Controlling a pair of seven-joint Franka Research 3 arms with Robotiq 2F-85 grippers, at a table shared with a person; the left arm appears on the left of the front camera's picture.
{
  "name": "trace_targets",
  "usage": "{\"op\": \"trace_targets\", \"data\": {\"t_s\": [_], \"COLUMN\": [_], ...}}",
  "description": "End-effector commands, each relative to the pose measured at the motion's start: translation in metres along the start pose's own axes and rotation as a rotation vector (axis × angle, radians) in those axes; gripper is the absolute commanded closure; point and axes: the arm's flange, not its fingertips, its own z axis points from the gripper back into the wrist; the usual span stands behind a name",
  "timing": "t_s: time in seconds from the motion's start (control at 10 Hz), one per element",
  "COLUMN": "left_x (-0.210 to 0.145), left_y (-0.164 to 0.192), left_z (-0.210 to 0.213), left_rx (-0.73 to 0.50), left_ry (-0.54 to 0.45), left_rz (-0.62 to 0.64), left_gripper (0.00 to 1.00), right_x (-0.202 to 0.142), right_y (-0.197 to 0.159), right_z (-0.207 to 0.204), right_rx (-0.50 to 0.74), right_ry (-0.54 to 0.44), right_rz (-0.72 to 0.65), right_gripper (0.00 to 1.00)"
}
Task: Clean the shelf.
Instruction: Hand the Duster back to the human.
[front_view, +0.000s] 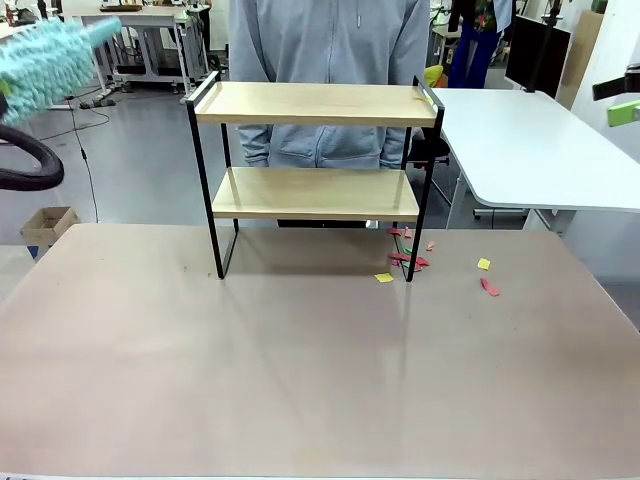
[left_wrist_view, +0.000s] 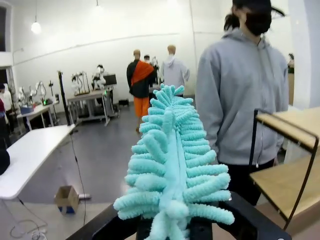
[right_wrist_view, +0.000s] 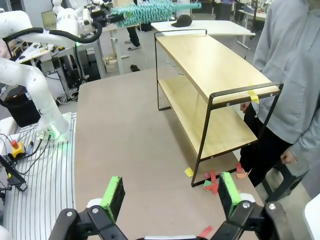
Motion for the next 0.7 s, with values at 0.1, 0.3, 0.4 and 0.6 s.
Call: {"op": "trace_targets", "data": {"t_s": [0.1, 0.3, 0.4, 0.6], "left_x": [-0.056, -0.081, -0.082, -0.068], "left_y": [-0.009, -0.019, -0.022, 0.000], "left_z": [0.001, -0.003, -0.003, -0.018], "left_rx": [0.034, 0.000, 0.000, -0.003], "left_ry": [0.073, 0.124, 0.120, 0.147], "left_rz": [0.031, 0.058, 0.053, 0.077], "left_gripper": [0.82, 0.82, 0.82, 0.82], "right_x": [0.002, 0.002, 0.002, 0.002], "right_y": [-0.001, -0.001, -0.001, -0.001], "right_z": [0.002, 0.002, 0.002, 0.002], "right_rx": [0.000, 0.000, 0.000, 0.000], "right_ry": [-0.018, -0.018, -0.018, -0.018], "right_rz": [0.017, 0.017, 0.017, 0.017], "right_gripper": [0.00, 0.00, 0.00, 0.00]}}
